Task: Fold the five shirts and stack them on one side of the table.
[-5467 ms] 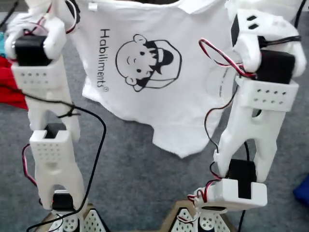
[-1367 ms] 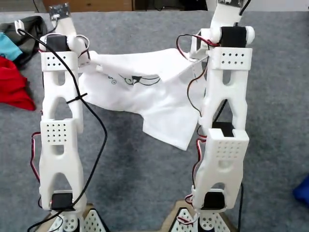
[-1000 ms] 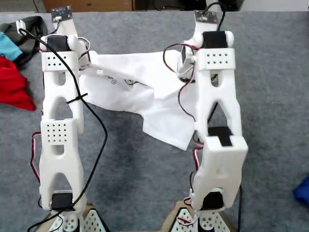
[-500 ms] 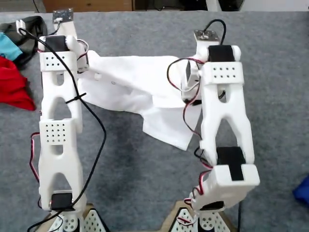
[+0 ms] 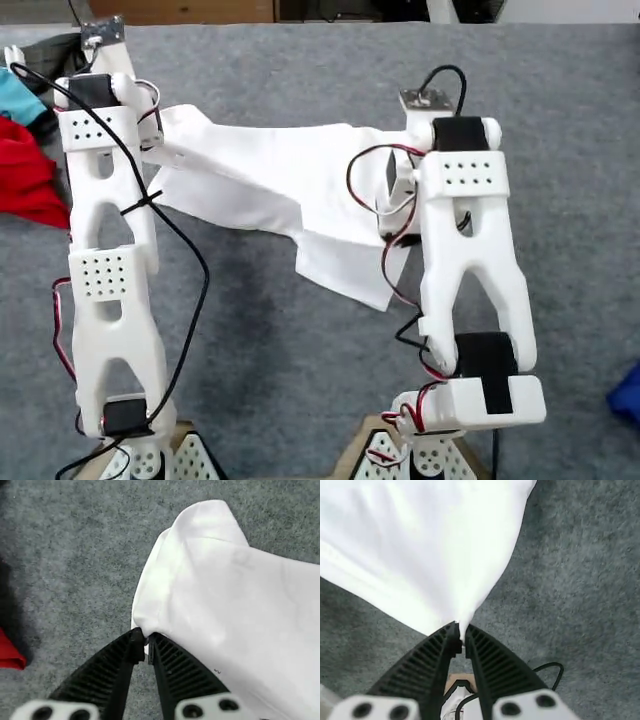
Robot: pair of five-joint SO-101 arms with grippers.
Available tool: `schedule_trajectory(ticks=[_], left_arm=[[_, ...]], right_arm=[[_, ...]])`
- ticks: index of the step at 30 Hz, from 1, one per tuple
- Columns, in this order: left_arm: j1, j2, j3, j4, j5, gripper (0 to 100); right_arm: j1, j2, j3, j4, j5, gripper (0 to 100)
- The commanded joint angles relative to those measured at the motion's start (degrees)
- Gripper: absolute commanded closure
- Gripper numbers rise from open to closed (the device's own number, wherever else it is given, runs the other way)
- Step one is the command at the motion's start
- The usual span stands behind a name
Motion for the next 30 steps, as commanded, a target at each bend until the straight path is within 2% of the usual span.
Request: schedule_trajectory(ticks=[1,7,22,24,28,30], left_arm=[[-0.2,-1.4,3.9,0.7,-0.8,98],[-0.7,-0.9,7.6,0.6,-2.5,98],[-0.5,-0.9,7.4,0.5,-2.8,98],[-0.5,-0.9,7.4,0.5,-4.0,95],[-0.5,-0.9,7.4,0.5,-4.2,82],[-0.6,-0.9,7.4,0.5,-4.1,80]], right_arm=[[0.9,-3.2,1.5,0.4,0.6,99.3],[0.6,-3.2,4.6,0.0,0.6,99.3],[0.5,-3.2,13.8,-4.4,0.5,98.9],[0.5,-3.2,13.8,-4.1,0.5,96.3],[-0.4,-3.3,14.1,-3.9,0.5,90.6],[-1.3,-3.2,13.9,-3.2,0.5,90.6]])
